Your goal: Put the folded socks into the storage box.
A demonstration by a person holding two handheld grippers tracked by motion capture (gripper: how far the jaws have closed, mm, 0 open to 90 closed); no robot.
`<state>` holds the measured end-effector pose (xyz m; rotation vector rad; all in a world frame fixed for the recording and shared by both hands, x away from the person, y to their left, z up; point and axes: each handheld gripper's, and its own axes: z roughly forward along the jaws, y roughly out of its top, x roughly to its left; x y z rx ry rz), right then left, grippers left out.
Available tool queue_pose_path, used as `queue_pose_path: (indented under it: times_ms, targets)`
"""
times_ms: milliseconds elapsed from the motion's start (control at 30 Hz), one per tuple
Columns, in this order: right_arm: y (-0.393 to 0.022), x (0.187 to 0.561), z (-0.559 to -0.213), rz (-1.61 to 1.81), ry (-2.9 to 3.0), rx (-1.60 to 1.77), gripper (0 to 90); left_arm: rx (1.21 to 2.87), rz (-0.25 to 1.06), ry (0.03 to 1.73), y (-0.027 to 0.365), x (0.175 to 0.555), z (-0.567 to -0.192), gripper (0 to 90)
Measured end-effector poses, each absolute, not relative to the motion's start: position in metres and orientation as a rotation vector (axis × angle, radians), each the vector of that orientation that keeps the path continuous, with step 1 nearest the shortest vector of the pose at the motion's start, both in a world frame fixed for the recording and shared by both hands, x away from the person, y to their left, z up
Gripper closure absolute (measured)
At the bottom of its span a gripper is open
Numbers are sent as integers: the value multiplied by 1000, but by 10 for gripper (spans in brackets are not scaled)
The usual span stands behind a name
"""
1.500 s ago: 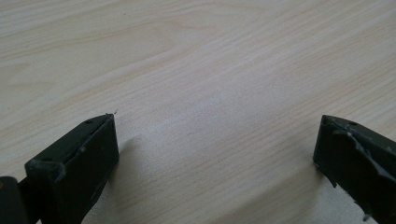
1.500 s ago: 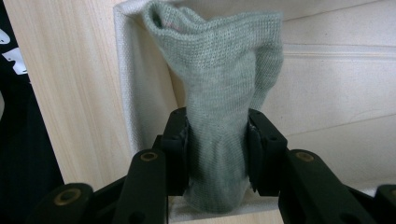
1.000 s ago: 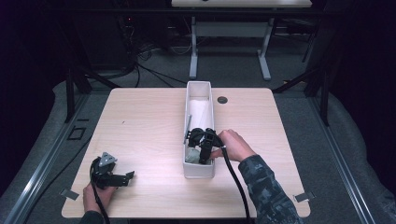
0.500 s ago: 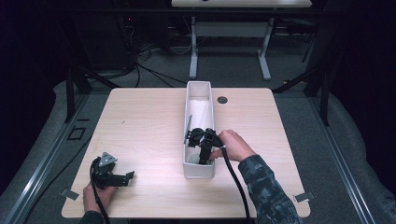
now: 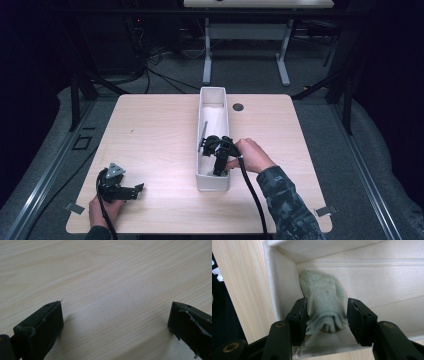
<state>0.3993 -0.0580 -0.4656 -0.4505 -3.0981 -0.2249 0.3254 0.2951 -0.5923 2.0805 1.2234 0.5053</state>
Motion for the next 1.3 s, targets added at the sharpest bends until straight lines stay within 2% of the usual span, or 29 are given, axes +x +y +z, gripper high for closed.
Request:
queue_pose_path:
  times_ms: [100, 400, 500, 1300]
  targets:
    - [-60, 399, -463, -229, -3098, -455, 514, 2080, 505, 1224, 295, 325, -592, 0]
    - [-63, 397, -462, -241, -3095, -442, 691, 2080, 505, 1224, 295, 325, -592, 0]
    - [-64, 397, -463, -234, -3083, -440, 705, 2080, 505, 1224, 295, 325, -592, 0]
    - [-96, 385, -430, -571, -3114, -652, 401, 2080, 506, 1224, 295, 325, -592, 0]
